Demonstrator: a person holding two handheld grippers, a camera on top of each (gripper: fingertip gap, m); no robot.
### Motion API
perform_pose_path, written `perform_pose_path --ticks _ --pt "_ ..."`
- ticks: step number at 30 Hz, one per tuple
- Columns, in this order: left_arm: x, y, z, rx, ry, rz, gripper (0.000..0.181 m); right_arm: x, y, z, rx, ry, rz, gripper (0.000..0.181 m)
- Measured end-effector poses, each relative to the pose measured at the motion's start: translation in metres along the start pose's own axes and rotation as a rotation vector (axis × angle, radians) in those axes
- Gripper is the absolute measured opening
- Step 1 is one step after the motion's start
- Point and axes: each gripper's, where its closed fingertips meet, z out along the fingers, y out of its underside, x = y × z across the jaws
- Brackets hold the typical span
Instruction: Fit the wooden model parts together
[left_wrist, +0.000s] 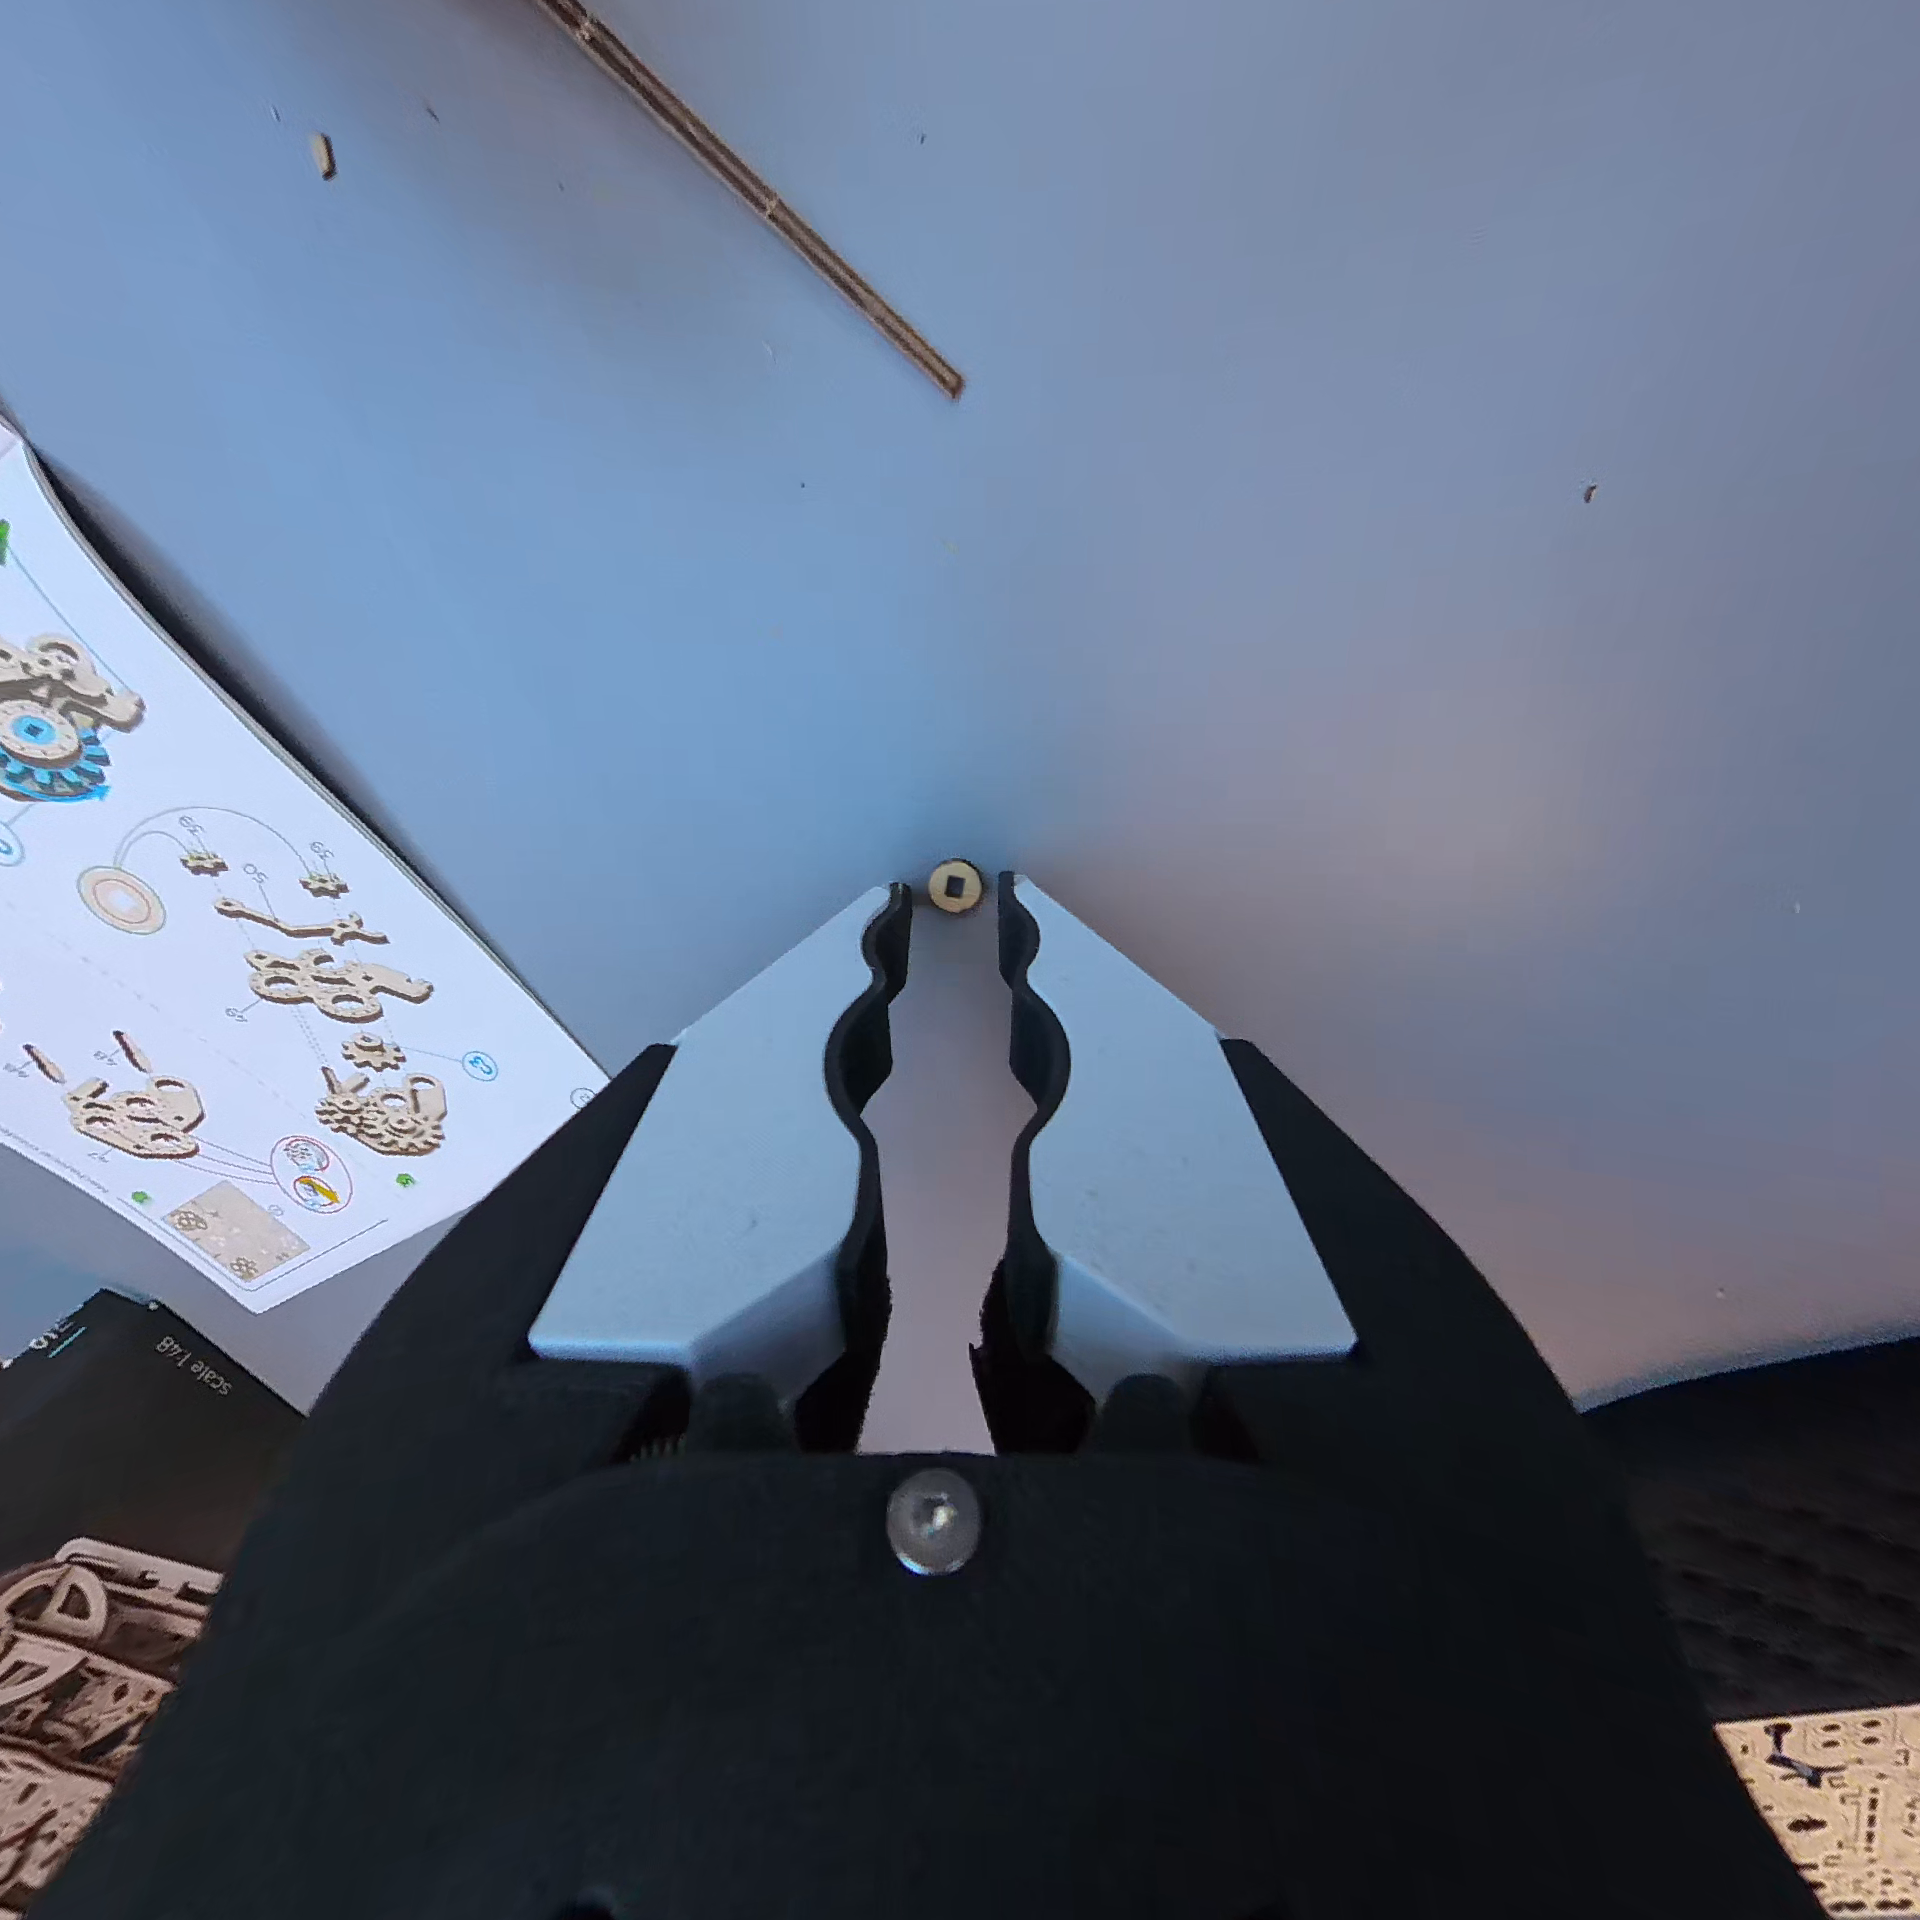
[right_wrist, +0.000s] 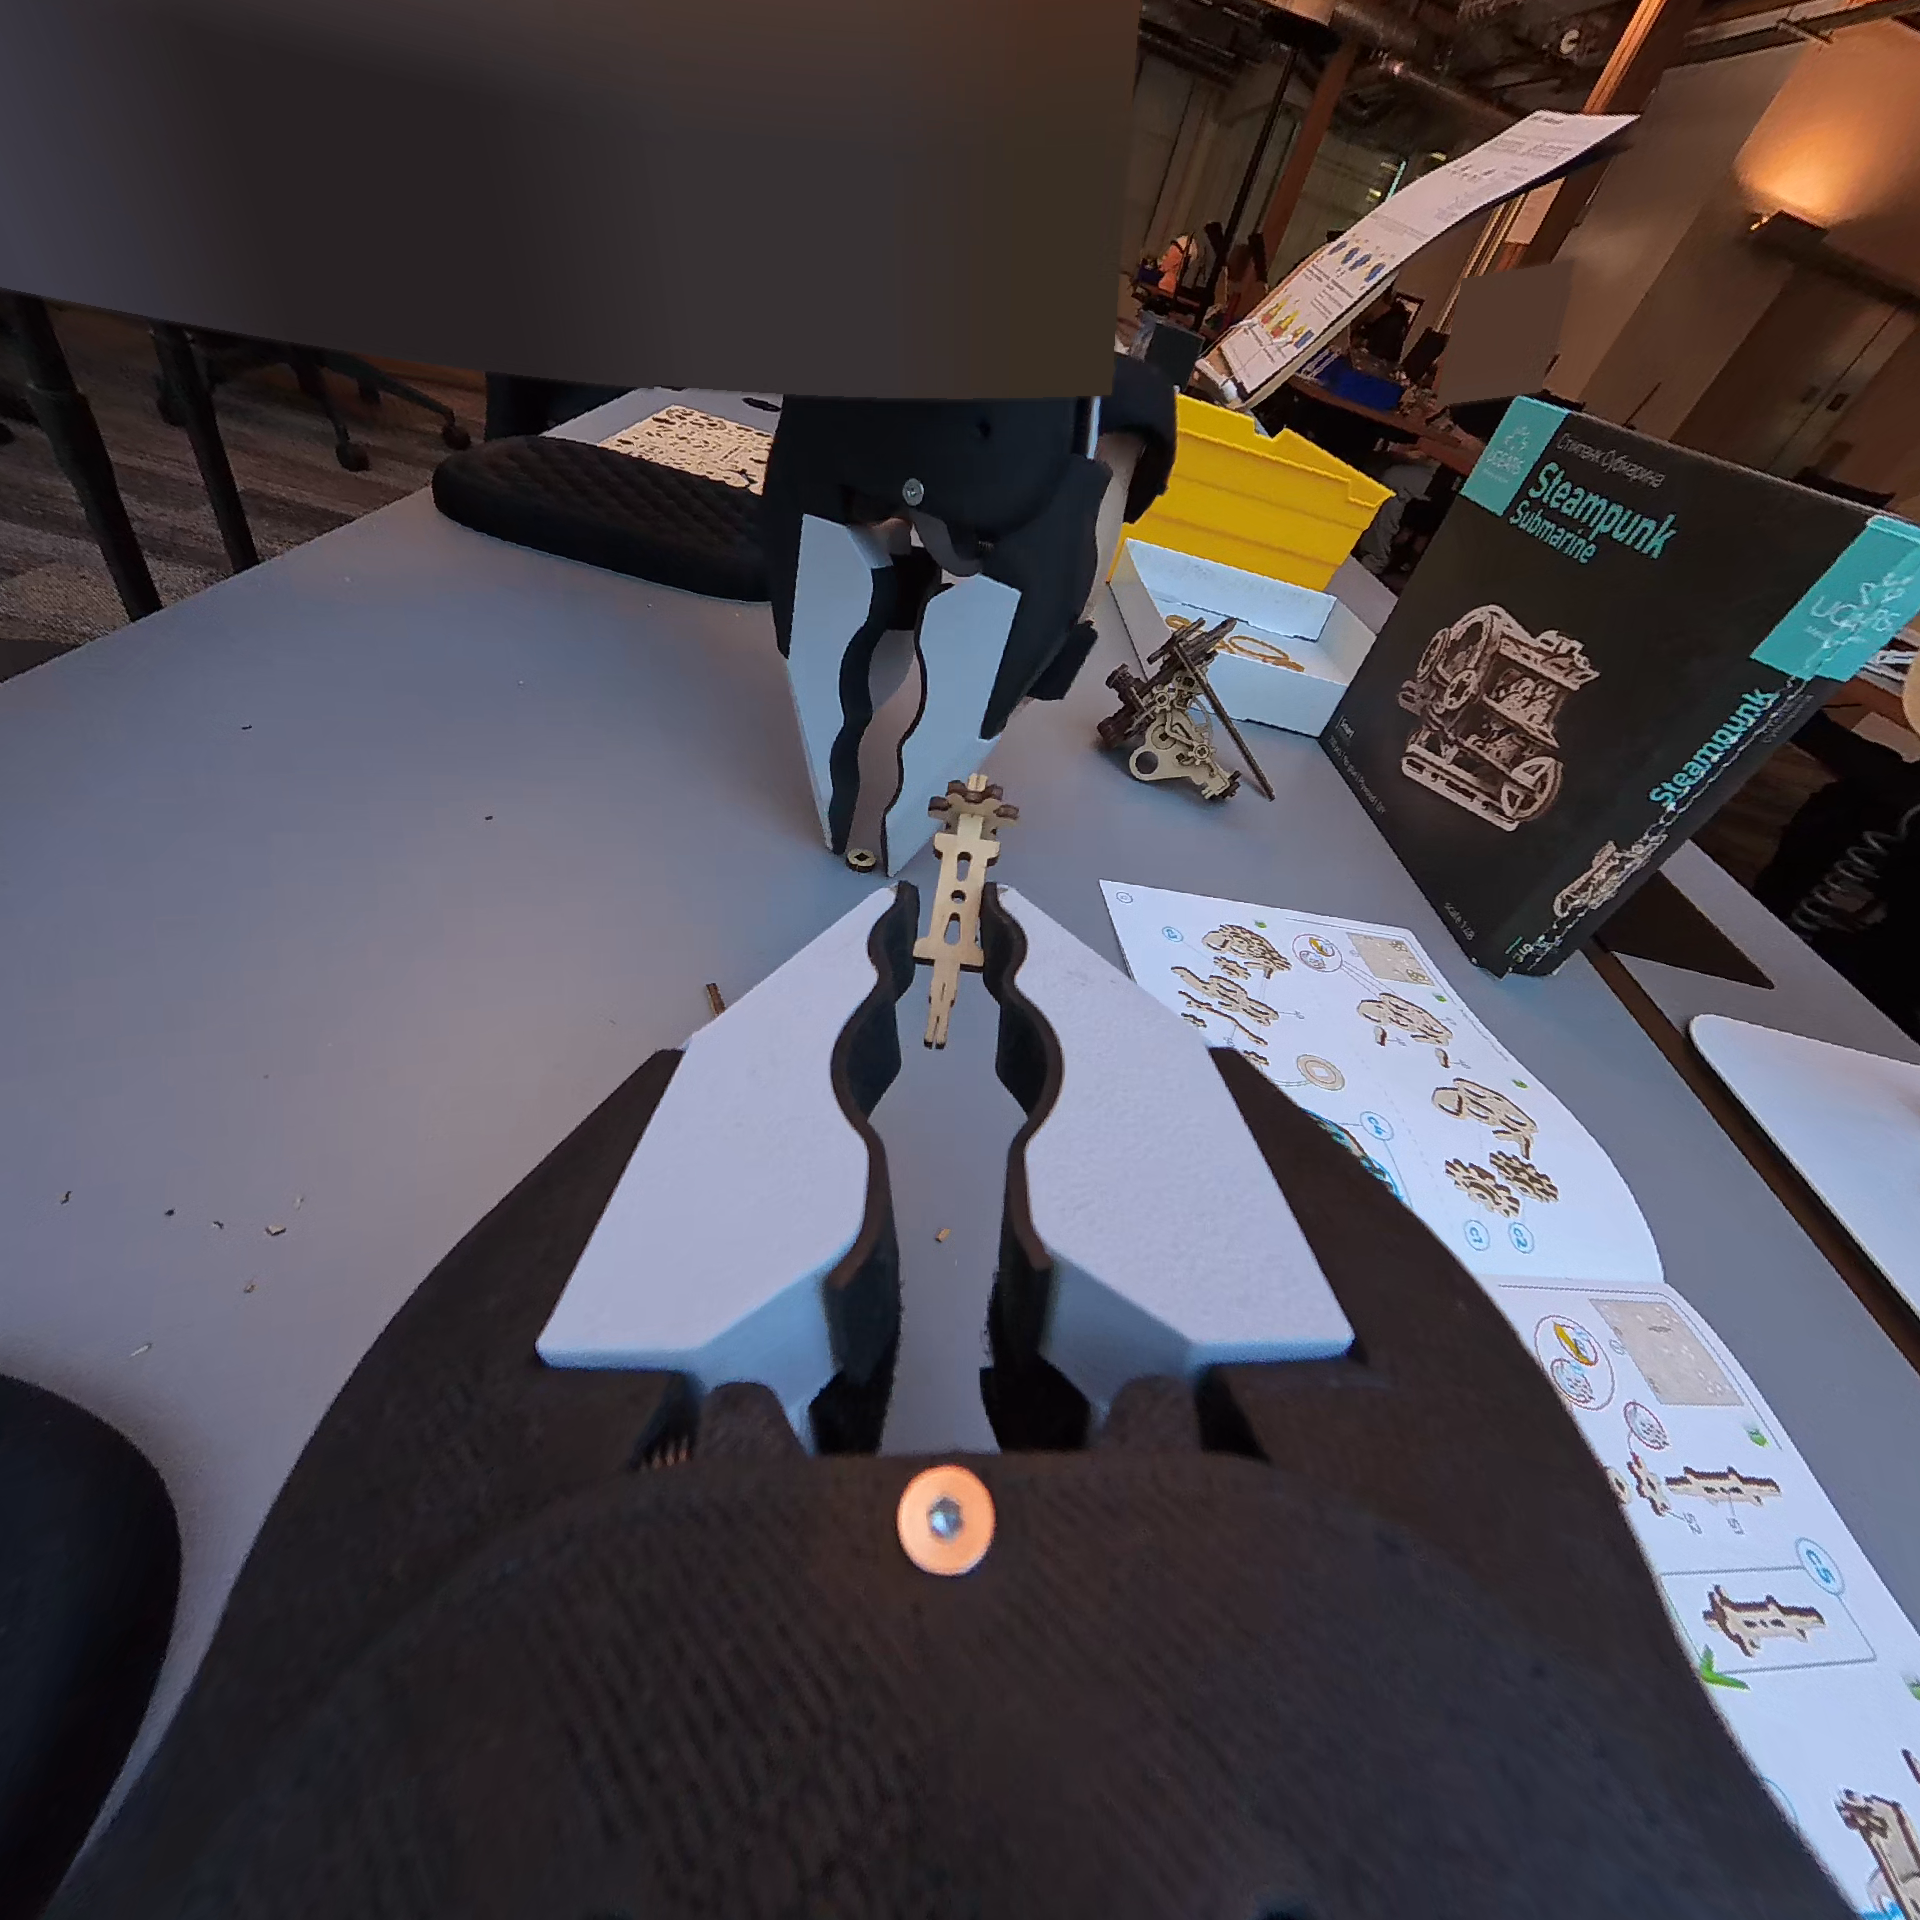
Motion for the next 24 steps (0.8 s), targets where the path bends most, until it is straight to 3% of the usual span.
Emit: perform_pose_path --ticks 8,10,13,15,17,20,24 --pt "-0.003 -0.001 0.000 0.042 -0.006 -0.087 0.007 -0.001 0.001 0.001 -0.005 -0.003 -0.008 0.010" --pt "-0.017 0.000 -0.006 0.071 -0.131 -0.112 0.008 -0.001 -0.001 0.000 0.003 0.002 -0.009 0.010" --pt "-0.041 -0.037 -0.039 0.363 -0.400 -0.176 0.007 -0.007 -0.006 0.001 0.036 -0.038 0.033 0.010" --pt "-0.047 -0.059 -0.066 0.522 -0.586 -0.176 0.007 -0.014 -0.017 0.000 0.095 -0.140 0.168 0.010" --pt "-0.044 -0.074 -0.081 0.585 -0.743 -0.122 0.008 -0.015 -0.030 -0.007 0.158 -0.231 0.303 0.010" --pt "-0.038 -0.088 -0.089 0.594 -0.863 -0.050 0.007 -0.016 -0.033 -0.016 0.138 -0.361 0.449 0.010" --pt "-0.034 -0.104 -0.105 0.670 -0.881 -0.043 0.007 -0.027 -0.029 -0.019 0.029 -0.537 0.654 0.010"
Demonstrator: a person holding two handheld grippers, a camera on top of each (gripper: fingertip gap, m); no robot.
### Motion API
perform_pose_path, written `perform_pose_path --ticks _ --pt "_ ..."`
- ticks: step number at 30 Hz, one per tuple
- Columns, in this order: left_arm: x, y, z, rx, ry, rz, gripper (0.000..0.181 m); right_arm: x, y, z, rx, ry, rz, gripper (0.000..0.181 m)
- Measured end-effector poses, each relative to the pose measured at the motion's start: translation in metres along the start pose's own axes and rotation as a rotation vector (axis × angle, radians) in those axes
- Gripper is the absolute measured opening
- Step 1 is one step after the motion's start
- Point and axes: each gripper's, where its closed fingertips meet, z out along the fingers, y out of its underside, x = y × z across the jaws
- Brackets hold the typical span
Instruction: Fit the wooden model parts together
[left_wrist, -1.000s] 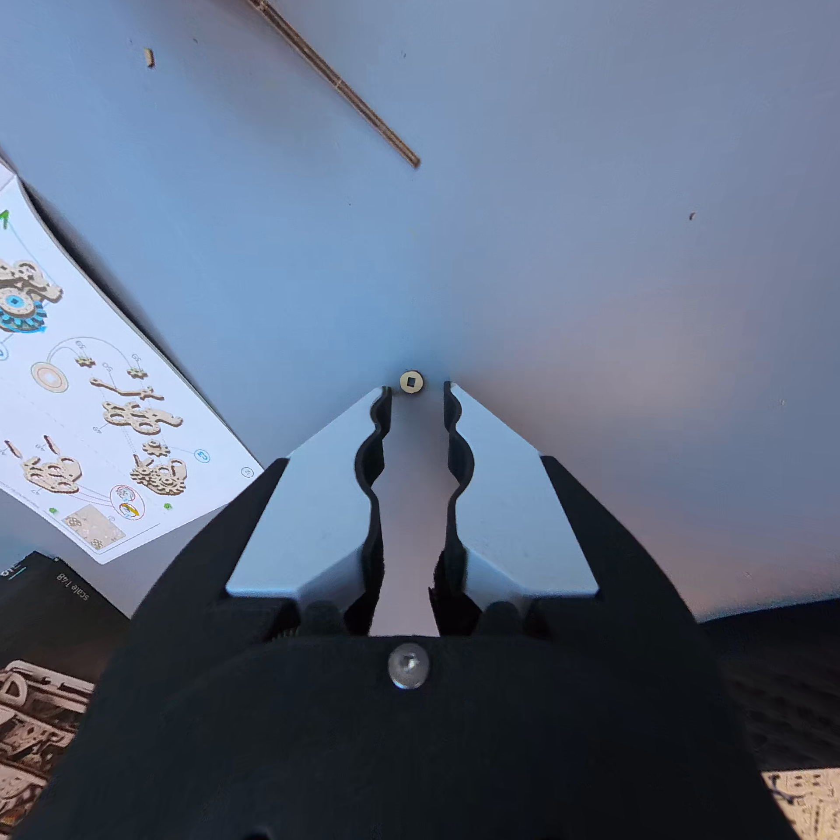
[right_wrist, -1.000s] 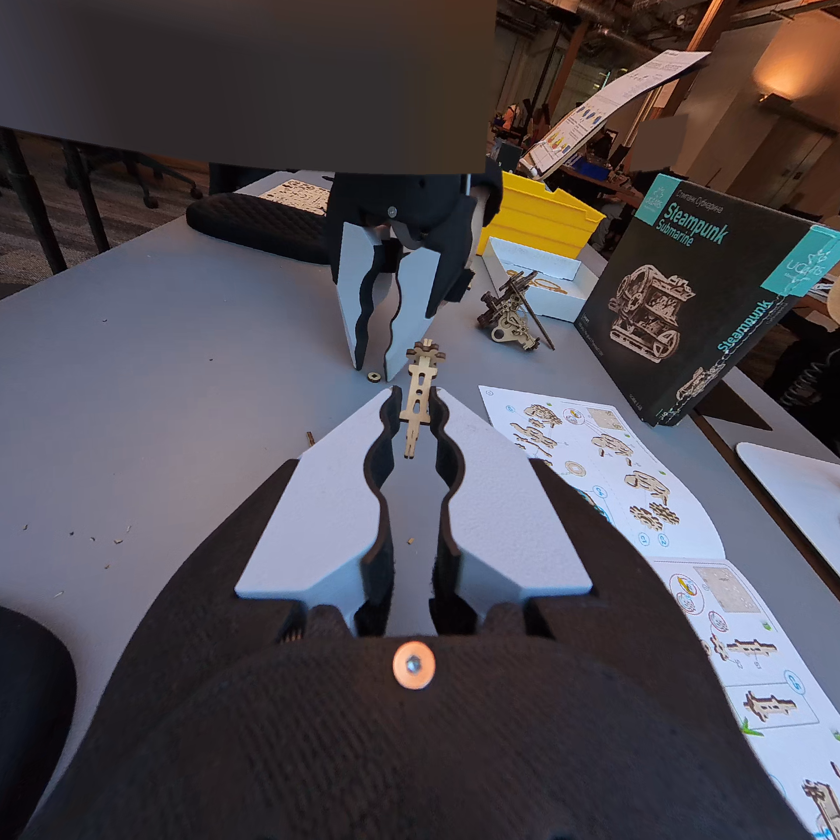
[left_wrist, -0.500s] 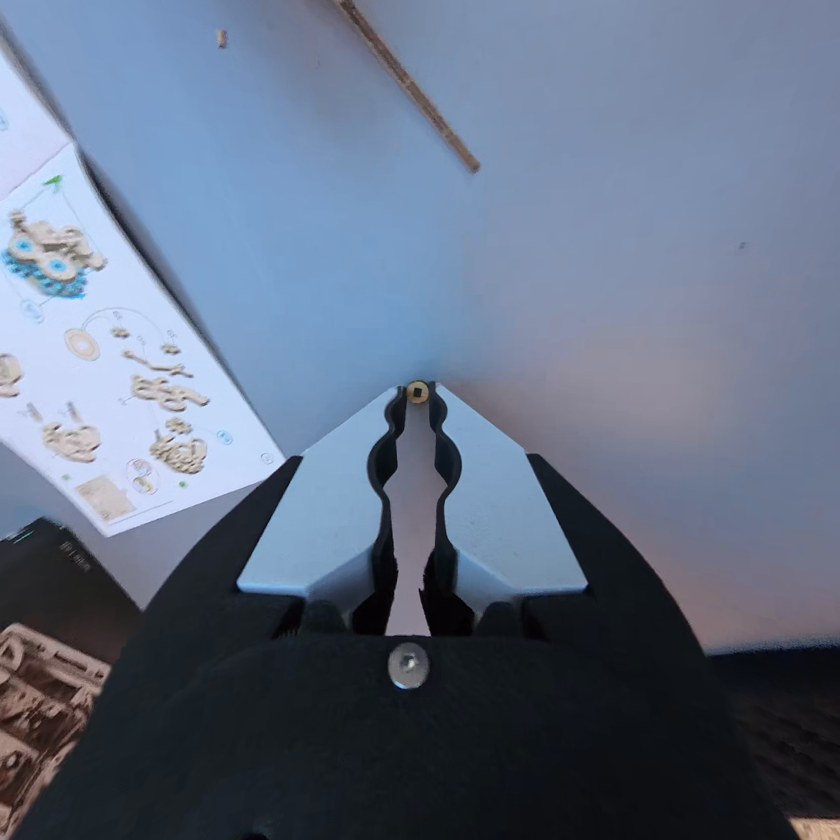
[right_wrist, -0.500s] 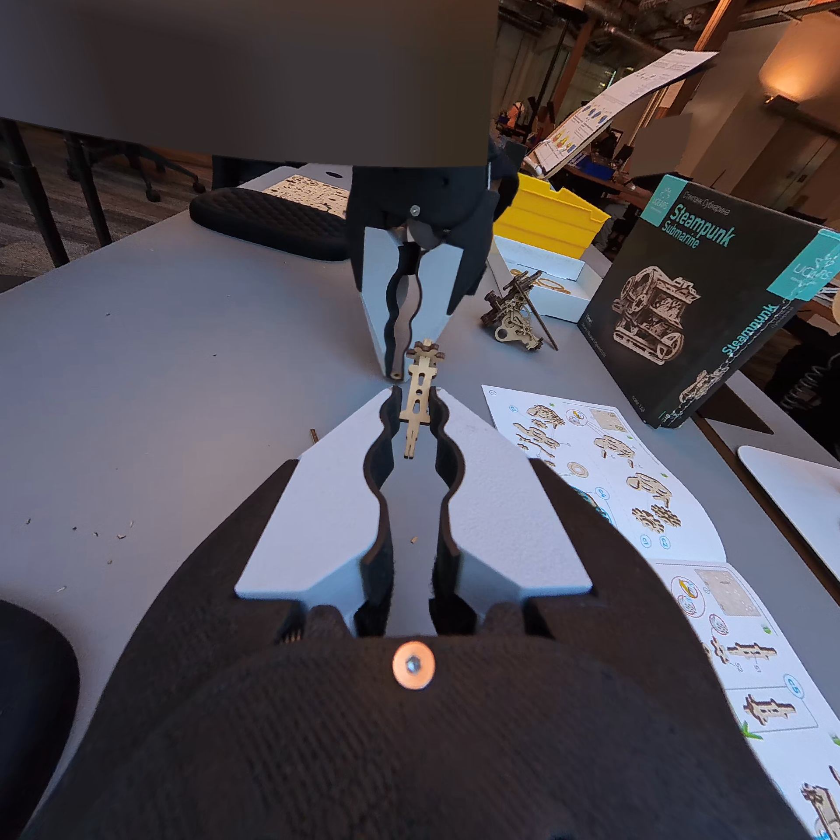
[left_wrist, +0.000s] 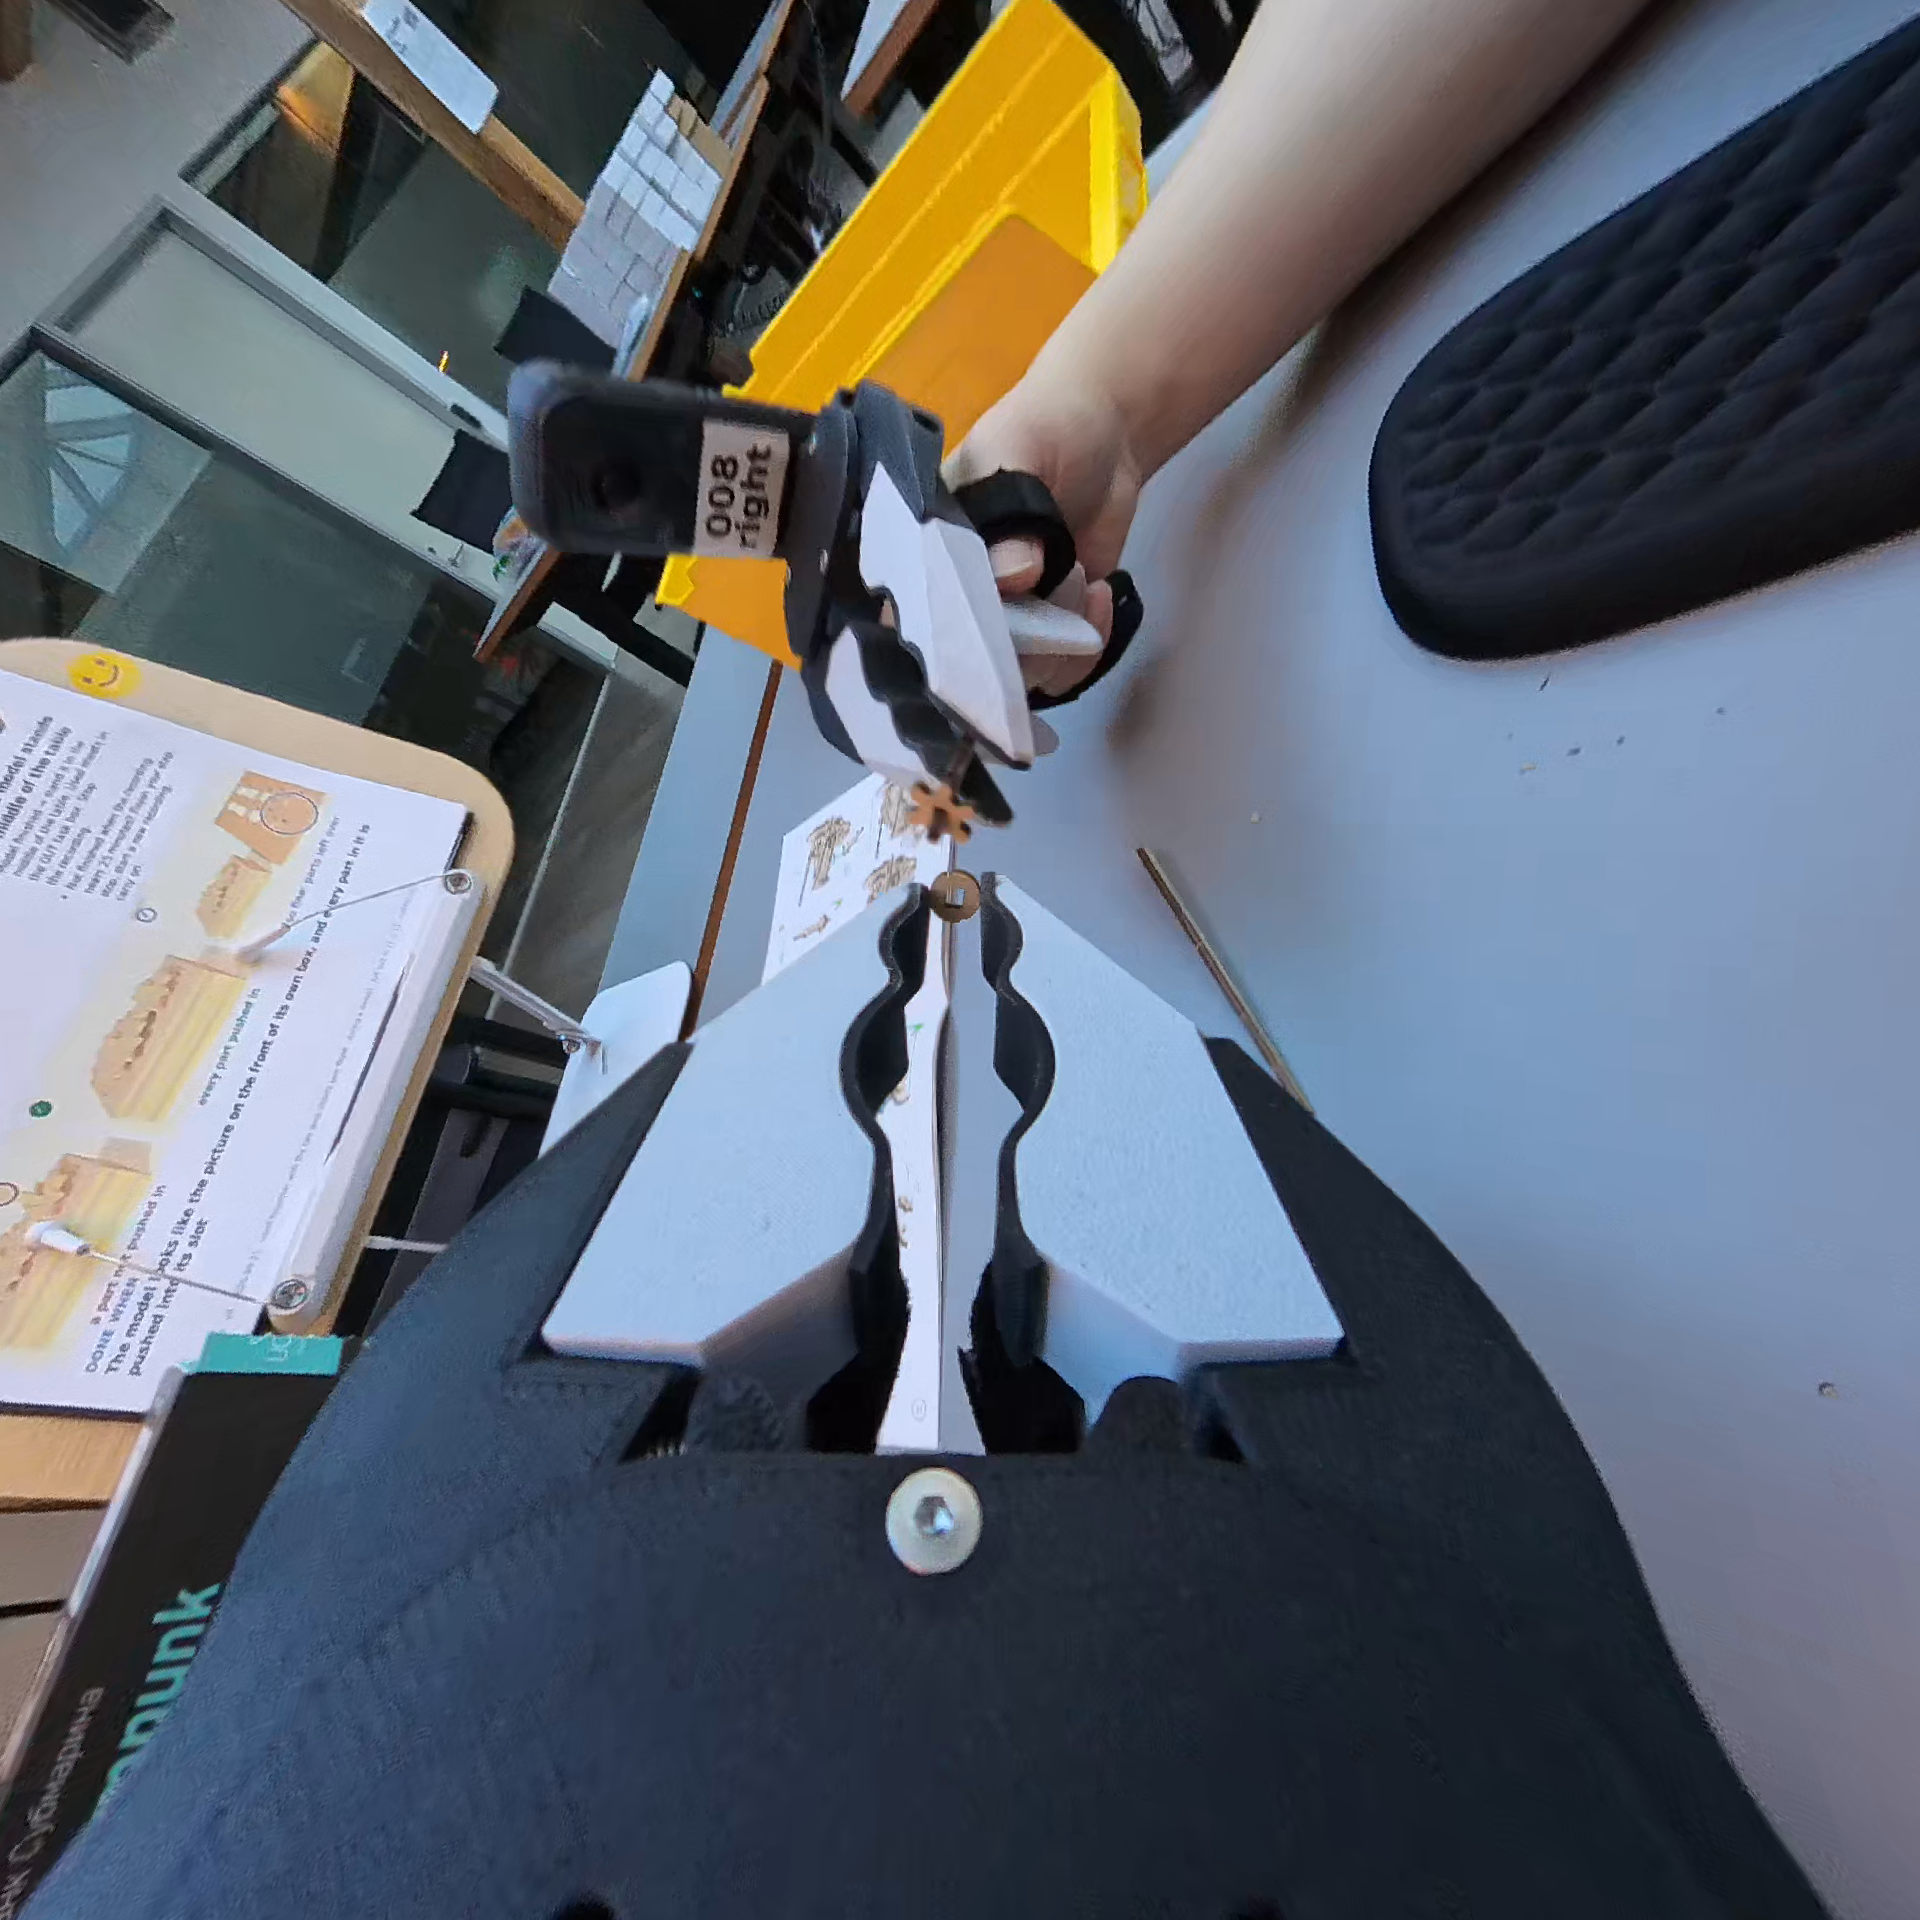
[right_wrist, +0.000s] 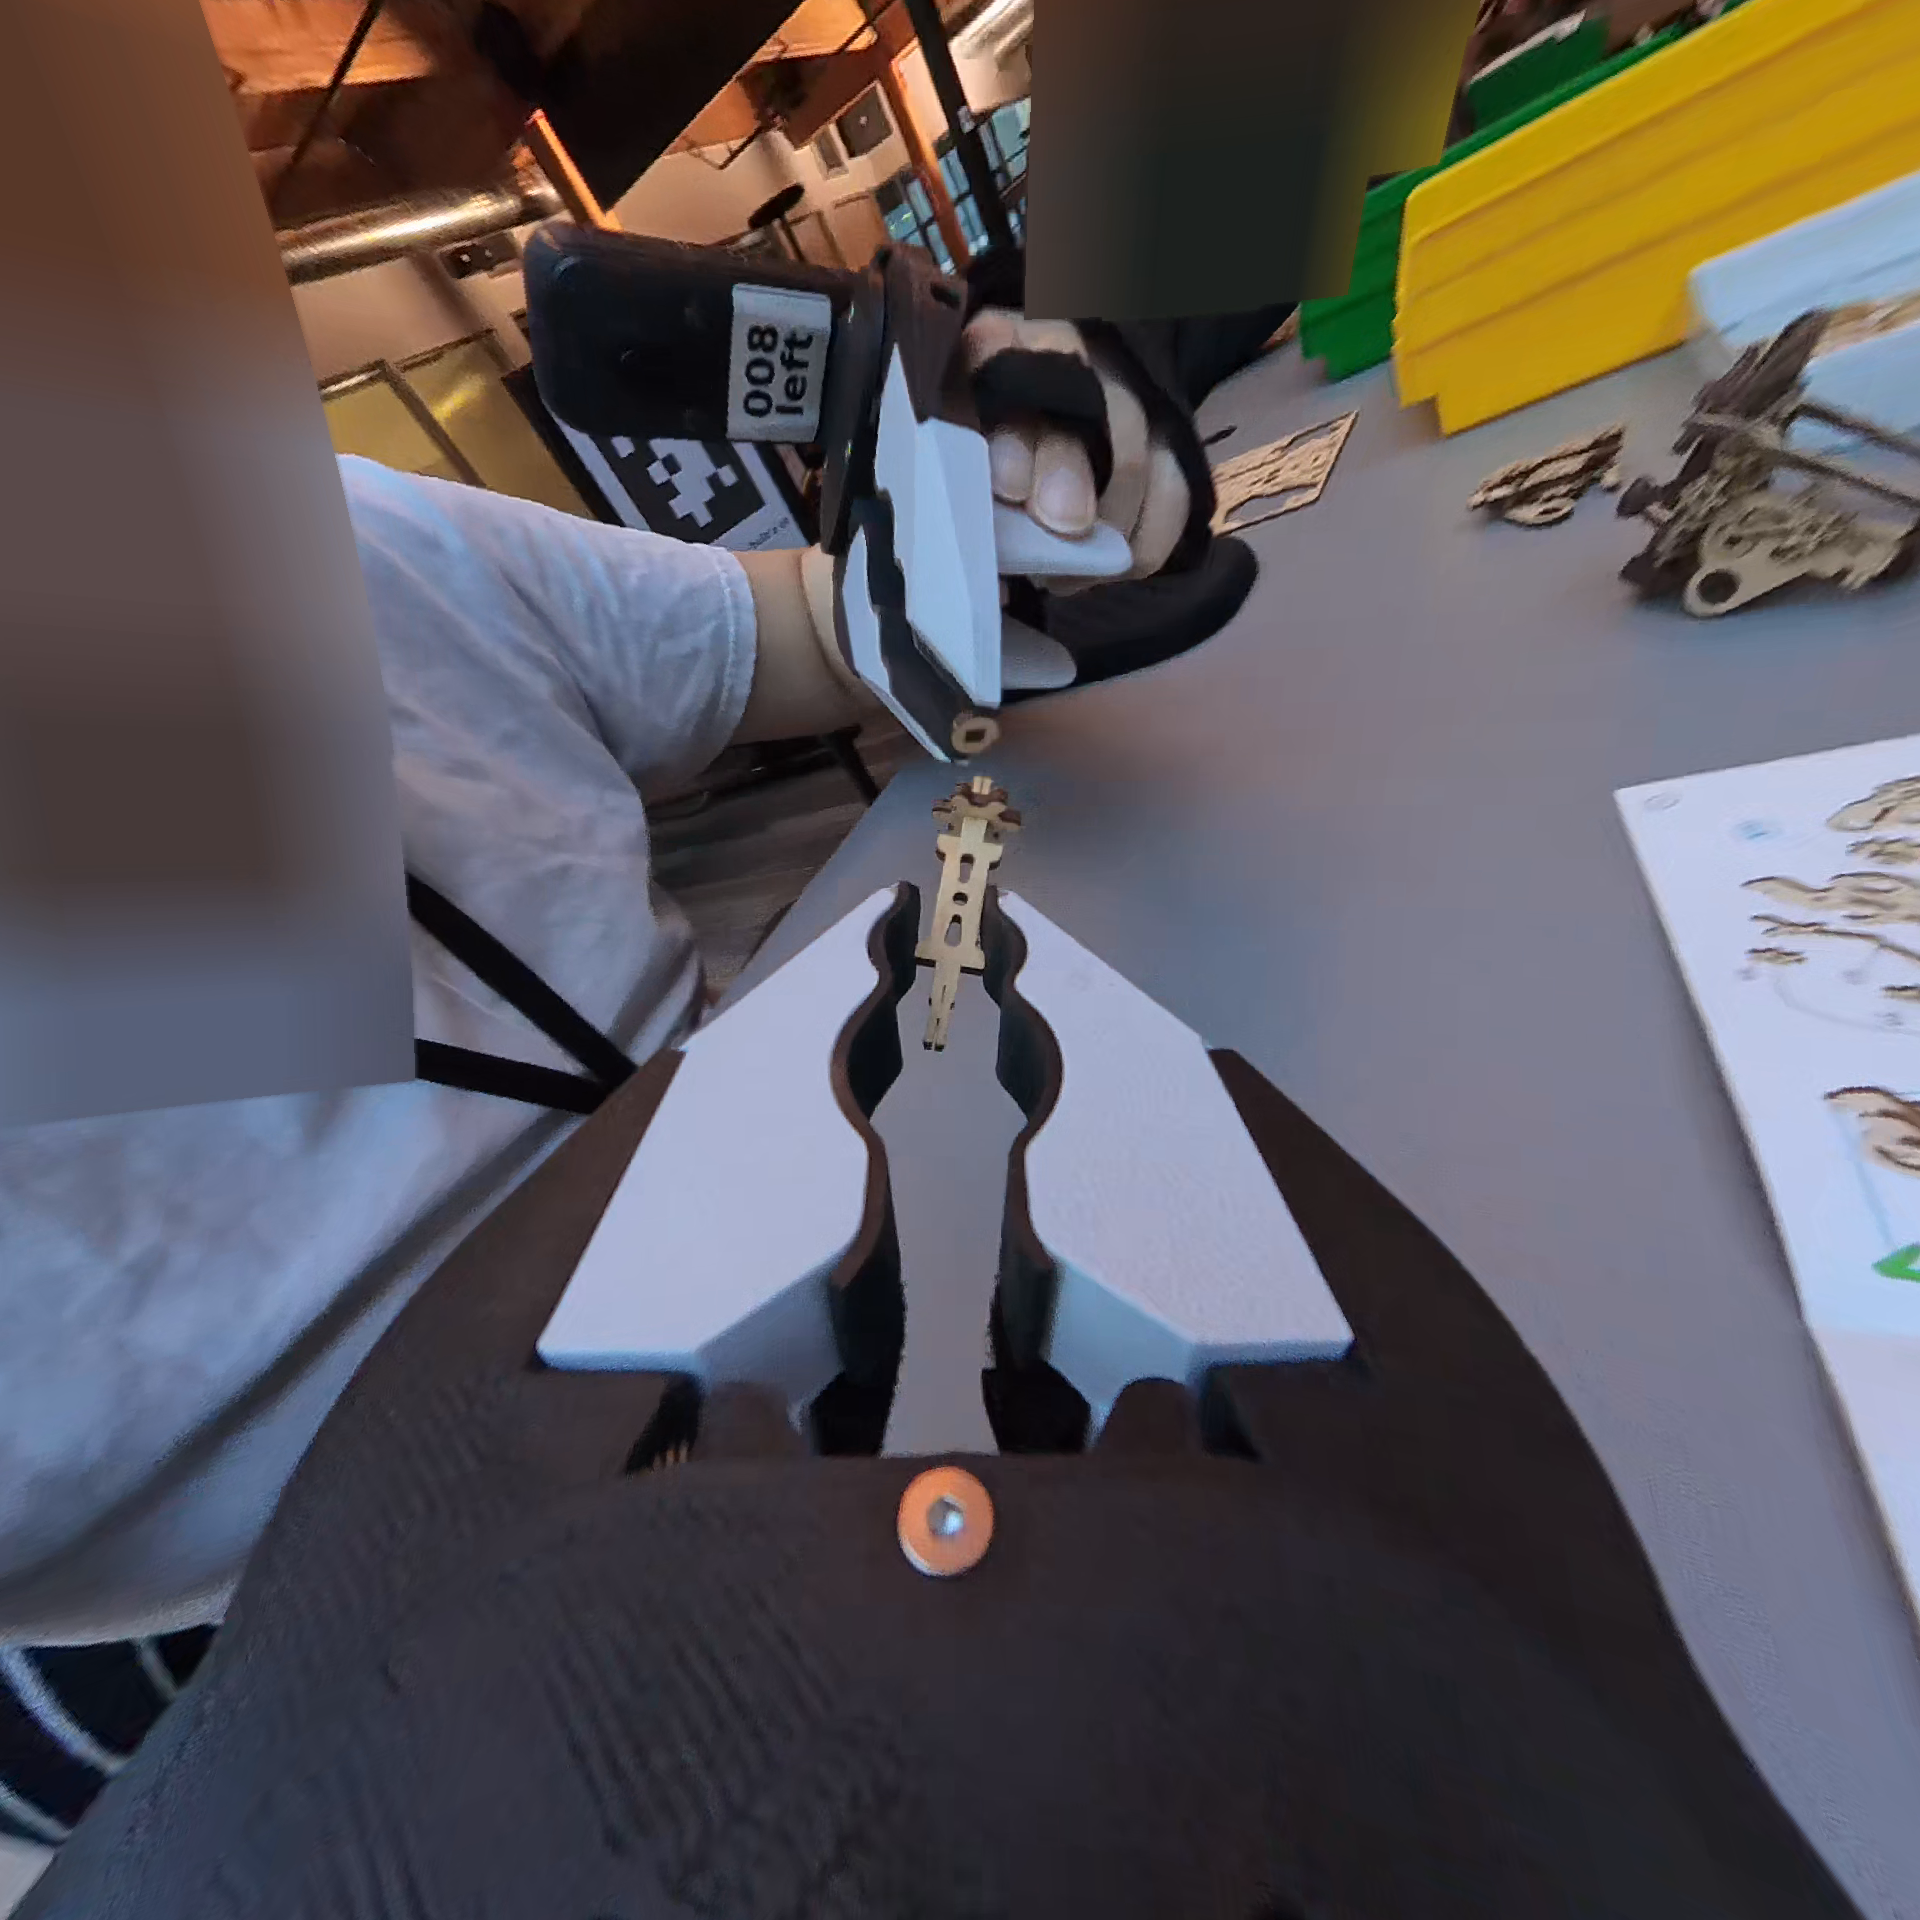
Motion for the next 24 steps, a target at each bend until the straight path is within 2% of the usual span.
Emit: perform_pose_path --ticks 5,11,24 --pt "0.003 -0.021 -0.003 0.090 0.062 -0.042 0.007 -0.021 -0.005 0.008 -0.005 -0.151 0.135 0.010" --pt "0.002 -0.030 -0.004 0.132 0.078 -0.077 0.007 -0.035 -0.006 0.013 0.004 -0.239 0.157 0.009" --pt "0.002 -0.042 -0.006 0.210 0.078 -0.120 0.007 -0.038 -0.011 0.010 0.038 -0.261 0.138 0.009"
